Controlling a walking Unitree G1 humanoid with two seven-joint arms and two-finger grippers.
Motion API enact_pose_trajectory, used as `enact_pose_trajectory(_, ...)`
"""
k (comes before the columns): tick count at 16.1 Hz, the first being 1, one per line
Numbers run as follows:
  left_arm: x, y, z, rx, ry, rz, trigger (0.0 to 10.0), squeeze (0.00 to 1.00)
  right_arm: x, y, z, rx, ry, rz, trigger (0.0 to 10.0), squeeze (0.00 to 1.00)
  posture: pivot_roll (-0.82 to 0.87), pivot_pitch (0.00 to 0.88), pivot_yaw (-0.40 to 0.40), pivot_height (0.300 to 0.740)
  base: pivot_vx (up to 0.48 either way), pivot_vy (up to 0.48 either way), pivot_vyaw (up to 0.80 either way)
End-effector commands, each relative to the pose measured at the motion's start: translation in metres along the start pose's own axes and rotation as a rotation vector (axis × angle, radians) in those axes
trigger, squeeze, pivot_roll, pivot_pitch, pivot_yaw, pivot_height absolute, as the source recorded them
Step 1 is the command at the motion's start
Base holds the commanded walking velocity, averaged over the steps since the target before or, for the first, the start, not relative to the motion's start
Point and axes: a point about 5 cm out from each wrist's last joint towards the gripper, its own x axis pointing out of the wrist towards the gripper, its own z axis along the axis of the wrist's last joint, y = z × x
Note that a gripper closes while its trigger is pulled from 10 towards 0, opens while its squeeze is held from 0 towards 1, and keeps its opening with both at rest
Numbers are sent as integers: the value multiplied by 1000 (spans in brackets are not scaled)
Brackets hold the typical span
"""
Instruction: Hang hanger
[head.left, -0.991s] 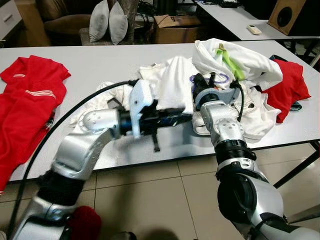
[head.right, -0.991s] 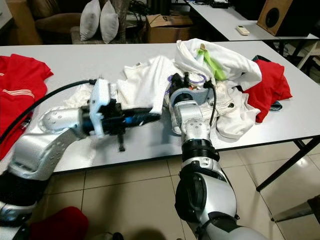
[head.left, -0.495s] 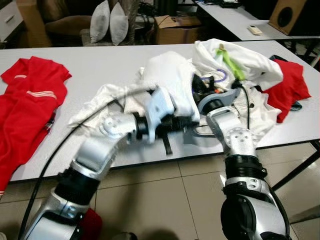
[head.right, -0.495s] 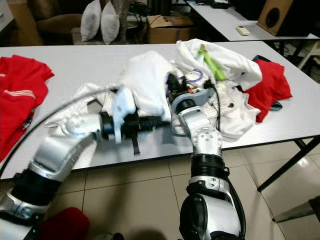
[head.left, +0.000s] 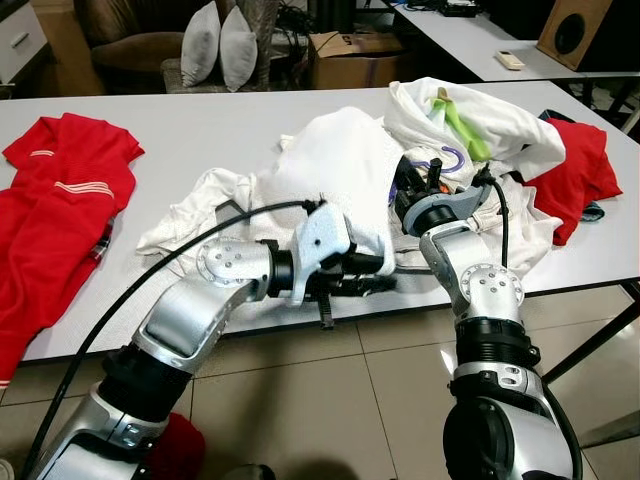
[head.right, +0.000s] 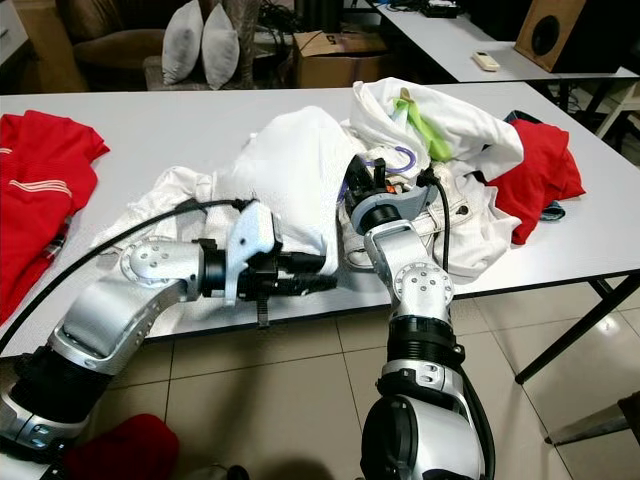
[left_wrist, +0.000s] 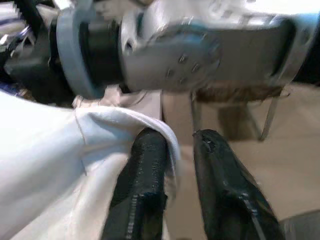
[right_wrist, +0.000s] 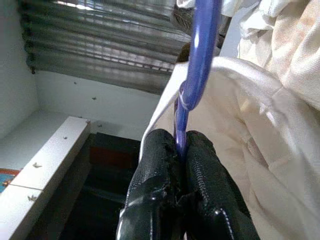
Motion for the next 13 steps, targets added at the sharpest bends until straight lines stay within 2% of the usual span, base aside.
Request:
enact_pose_trajectory(1, -1, 3, -4, 32, 50, 34, 10000, 1000, 4, 7, -12, 48, 17, 25, 10000, 0, -141, 0, -7, 740, 0, 0, 0)
enact_pose_trajectory(3, -6, 6, -16, 94, 174, 51, 10000, 1000, 6, 11, -11, 39, 15, 45, 10000, 0, -138, 0, -9, 740, 0, 0, 0)
enact_pose_trajectory(4, -8, 6, -22, 109, 209, 63, 10000, 1000, 6, 13, -9, 55, 8, 56, 10000, 0, -135, 0, -11, 740, 0, 0, 0)
enact_pose_trajectory(6, -9, 9, -28, 127, 234, 129, 10000, 1000, 5, 15, -8, 25, 16, 72, 10000, 0, -130, 0, -15, 740, 0, 0, 0)
enact_pose_trajectory(7, -12, 10, -33, 153, 256, 157, 10000, 204, 4, 19, -11, -22, 46, 100, 10000, 0, -125, 0, -17, 740, 0, 0, 0)
enact_pose_trajectory(8, -13, 9, -34, 155, 258, 167, 10000, 0, 4, 20, -12, -44, 66, 111, 10000, 0, -122, 0, -17, 740, 0, 0, 0)
enact_pose_trajectory(10, -18, 5, -34, 145, 201, 201, 10000, 0, -1, 24, -18, -133, 140, 155, 10000, 0, -112, 0, -20, 740, 0, 0, 731)
enact_pose_trajectory(12, -23, 1, -33, 94, 120, 258, 10000, 0, -8, 24, -18, -165, 164, 192, 10000, 0, -109, 0, -18, 740, 0, 0, 800)
enact_pose_trajectory(13, -32, -2, -36, 12, 29, 341, 10000, 0, -17, 24, -17, -186, 175, 225, 10000, 0, -112, 0, -12, 740, 0, 0, 800)
